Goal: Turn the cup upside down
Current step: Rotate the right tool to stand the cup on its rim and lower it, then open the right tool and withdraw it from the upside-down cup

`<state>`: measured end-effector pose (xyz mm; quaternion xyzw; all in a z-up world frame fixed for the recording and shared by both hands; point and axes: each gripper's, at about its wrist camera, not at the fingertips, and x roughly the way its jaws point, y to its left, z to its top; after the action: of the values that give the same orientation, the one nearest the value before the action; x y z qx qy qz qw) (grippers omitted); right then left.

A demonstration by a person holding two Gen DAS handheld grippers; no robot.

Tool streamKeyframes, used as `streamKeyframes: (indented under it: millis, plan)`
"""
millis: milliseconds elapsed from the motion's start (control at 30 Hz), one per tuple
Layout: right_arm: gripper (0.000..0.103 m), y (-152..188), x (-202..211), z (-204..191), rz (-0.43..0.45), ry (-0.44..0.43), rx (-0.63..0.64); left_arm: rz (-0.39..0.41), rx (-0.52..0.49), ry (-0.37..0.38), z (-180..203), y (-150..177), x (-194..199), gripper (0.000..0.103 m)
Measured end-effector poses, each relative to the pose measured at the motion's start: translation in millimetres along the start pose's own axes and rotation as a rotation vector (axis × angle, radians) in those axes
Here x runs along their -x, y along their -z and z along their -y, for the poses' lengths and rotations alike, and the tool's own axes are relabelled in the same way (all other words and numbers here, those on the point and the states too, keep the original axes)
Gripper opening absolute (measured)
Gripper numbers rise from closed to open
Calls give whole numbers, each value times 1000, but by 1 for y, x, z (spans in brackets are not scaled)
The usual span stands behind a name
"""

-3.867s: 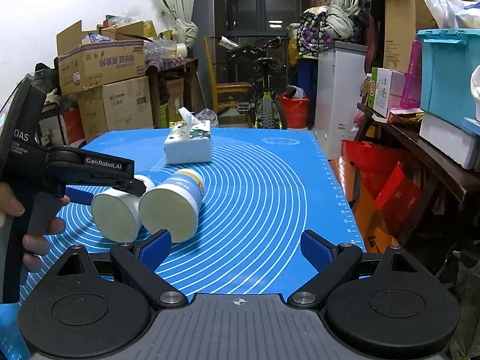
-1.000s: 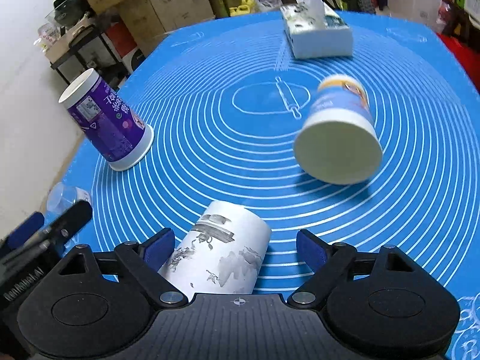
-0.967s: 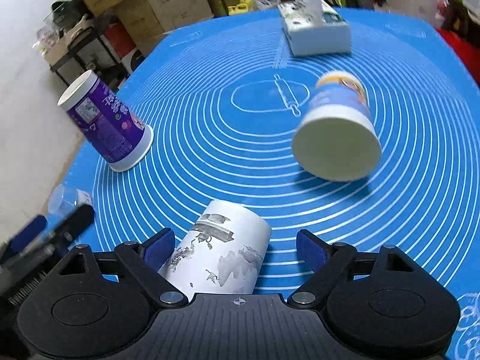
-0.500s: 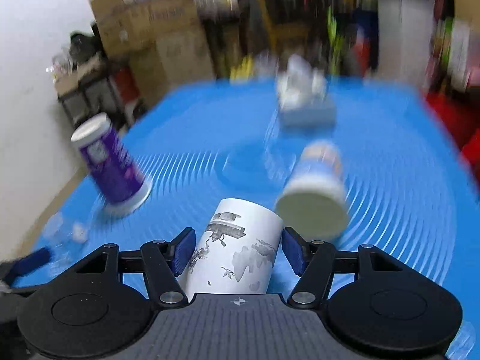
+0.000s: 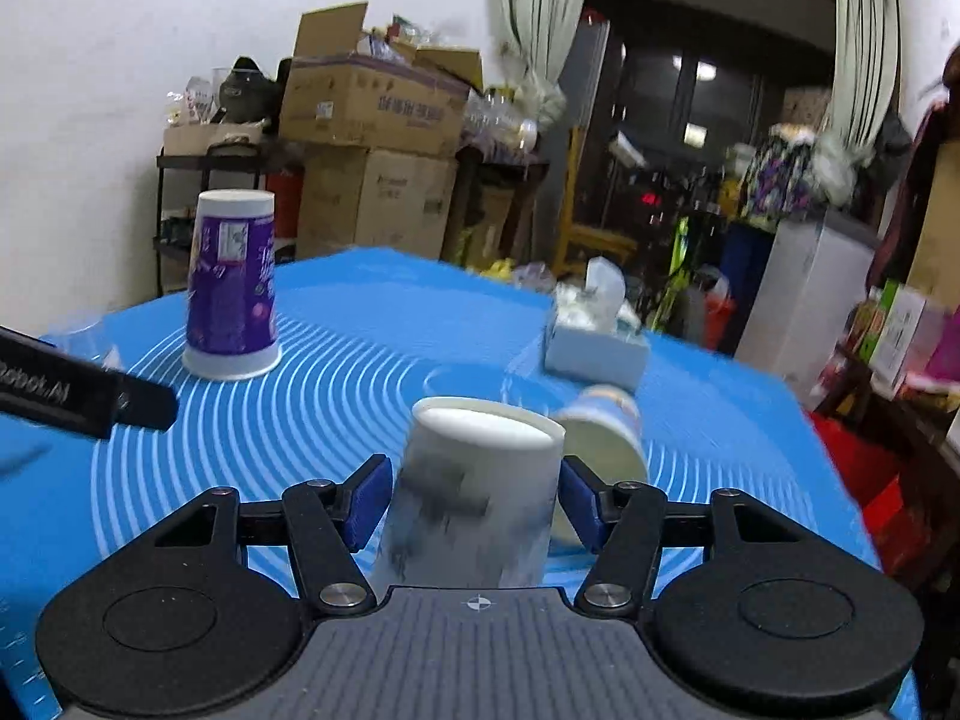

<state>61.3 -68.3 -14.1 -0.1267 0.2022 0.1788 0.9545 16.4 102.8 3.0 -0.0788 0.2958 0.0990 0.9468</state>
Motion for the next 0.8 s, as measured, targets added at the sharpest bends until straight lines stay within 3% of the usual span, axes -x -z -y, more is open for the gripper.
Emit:
streamKeyframes:
  millis: [133, 300, 500, 800]
  plan:
    - [66, 4, 3, 4, -34, -19, -41, -3, -14, 2, 4, 3, 2, 100]
    - [82, 5, 14, 9, -21, -32, -74, 5, -32, 14, 10, 7, 8, 100]
    - [89, 10, 49, 23, -43, 7, -112, 9, -54, 64, 28, 17, 26, 100]
    - [90, 34, 100, 50, -80, 42, -187, 6, -157, 130, 74, 45, 57, 100]
